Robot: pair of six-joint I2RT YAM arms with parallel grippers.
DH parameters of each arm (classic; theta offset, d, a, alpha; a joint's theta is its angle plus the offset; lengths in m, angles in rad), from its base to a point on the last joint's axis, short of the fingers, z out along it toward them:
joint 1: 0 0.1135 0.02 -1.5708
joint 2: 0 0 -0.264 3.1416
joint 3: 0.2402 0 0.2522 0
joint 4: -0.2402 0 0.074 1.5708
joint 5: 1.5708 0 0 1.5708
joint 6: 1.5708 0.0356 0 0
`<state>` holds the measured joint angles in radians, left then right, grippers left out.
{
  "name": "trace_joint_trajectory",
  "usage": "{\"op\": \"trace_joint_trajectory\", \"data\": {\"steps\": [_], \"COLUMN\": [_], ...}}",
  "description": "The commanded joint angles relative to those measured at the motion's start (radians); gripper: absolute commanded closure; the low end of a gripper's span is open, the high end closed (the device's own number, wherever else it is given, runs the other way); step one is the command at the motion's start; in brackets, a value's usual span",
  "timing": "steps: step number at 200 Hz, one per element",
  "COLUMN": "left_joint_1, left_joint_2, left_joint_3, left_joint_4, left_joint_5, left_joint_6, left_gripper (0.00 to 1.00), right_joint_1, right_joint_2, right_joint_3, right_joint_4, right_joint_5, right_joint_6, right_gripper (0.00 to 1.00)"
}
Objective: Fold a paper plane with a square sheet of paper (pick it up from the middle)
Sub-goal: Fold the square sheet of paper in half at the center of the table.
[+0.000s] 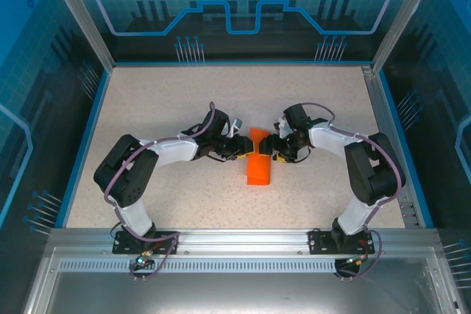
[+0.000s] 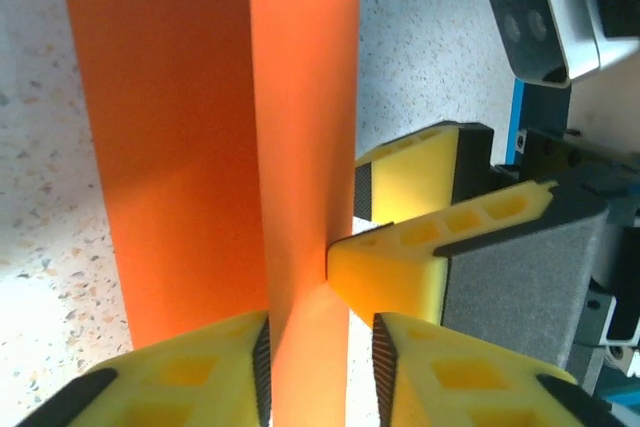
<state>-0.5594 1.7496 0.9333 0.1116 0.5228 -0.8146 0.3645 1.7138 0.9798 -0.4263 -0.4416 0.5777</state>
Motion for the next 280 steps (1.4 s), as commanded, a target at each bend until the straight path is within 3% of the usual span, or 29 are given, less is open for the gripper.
{"op": "trace_joint_trajectory", "data": {"steps": [1,54,105,237,280], "left_joint_1": [-0.006,-0.007,-0.006,-0.007,-0.006], "left_joint_2": [-0.069,-0.162,-0.267,-0.252,-0.246], "left_joint_3": [-0.031,-0.061,-0.126,-0.136,-0.131], "left_joint_4": [-0.045,-0.126,-0.133,-0.13,-0.134], "left_joint_5": [-0.072,-0.232,-0.357,-0.345,-0.336], "left_joint_6": [0.018,0.016,0.007,0.017,0.023], "left_gripper": [0.59,0.57,0.51,0.49,0.49], "right_joint_1": [-0.022,-0.038,0.013,0.124,0.128], "right_joint_2": [0.009,0.035,0.07,0.153,0.165], "right_joint_3": [0.0,0.012,0.05,0.168,0.168], "right_joint_4": [-0.051,-0.09,-0.13,-0.242,-0.213], "right_joint_5": [0.02,0.096,0.15,0.318,0.286], "right_joint_6": [-0.05,-0.032,-0.032,0.024,0.053], "right_gripper": [0.3,0.3,0.29,0.21,0.18]}}
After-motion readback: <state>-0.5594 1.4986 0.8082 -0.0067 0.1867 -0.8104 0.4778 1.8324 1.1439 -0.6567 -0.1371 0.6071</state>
